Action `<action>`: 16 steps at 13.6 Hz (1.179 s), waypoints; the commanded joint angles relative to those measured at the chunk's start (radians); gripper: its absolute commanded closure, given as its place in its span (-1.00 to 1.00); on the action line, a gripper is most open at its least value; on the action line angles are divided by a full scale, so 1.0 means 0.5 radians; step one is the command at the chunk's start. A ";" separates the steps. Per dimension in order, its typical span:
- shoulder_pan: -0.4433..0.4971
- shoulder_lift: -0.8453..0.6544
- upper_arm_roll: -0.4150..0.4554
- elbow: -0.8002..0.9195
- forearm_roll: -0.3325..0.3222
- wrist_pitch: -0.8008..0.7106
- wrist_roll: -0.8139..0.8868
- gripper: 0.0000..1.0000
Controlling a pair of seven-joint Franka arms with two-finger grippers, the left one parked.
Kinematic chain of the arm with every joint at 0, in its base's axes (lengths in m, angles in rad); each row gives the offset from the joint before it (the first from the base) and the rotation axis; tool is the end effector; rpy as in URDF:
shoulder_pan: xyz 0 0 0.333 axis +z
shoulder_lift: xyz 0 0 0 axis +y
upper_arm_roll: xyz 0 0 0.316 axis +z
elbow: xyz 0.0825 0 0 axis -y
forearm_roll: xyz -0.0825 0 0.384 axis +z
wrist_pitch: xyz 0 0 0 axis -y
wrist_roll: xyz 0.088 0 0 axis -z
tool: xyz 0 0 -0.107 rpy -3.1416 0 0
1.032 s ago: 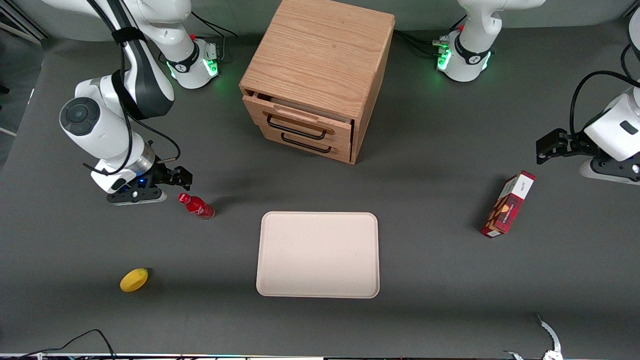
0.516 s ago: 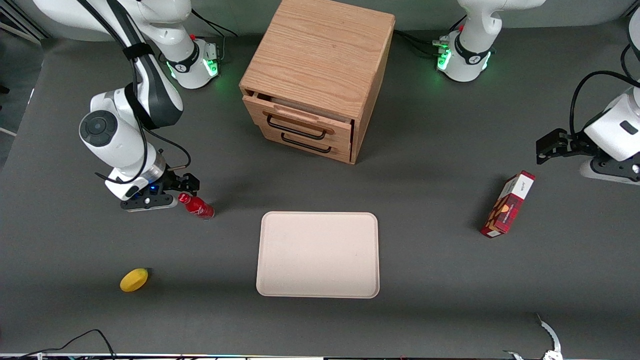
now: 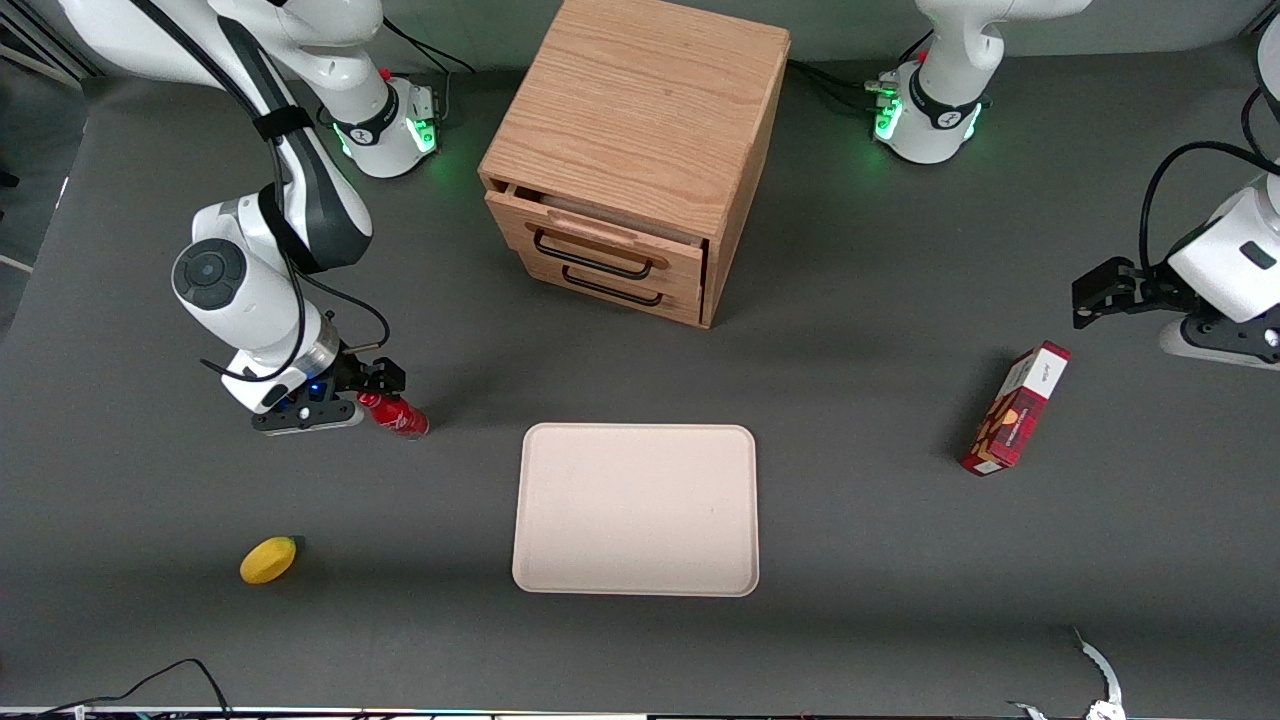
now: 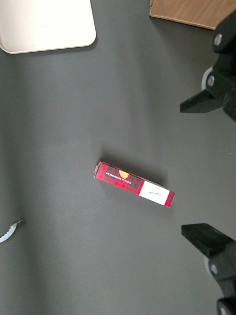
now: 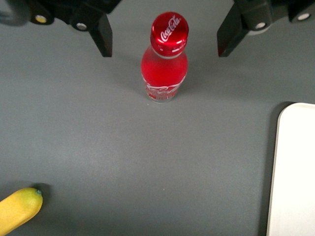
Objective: Place coke bottle on tray
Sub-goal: 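Close the right gripper around the bottle's body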
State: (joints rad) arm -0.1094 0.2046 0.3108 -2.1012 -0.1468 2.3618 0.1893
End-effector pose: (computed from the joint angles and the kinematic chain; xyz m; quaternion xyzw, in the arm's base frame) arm 0.5685 0.1106 0.3330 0.9978 0.0524 0.0379 0.0153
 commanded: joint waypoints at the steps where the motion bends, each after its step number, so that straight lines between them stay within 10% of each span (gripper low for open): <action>1: 0.001 0.063 0.010 0.073 -0.065 0.007 0.063 -0.83; 6: 0.001 0.072 0.010 0.073 -0.065 0.007 0.066 -0.61; 11: 0.001 0.069 0.014 0.073 -0.062 -0.005 0.121 1.00; 16: 0.001 0.063 0.017 0.073 -0.062 -0.008 0.121 1.00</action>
State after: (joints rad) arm -0.1094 0.2262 0.3117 -2.0820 -0.1524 2.3611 0.2123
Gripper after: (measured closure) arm 0.700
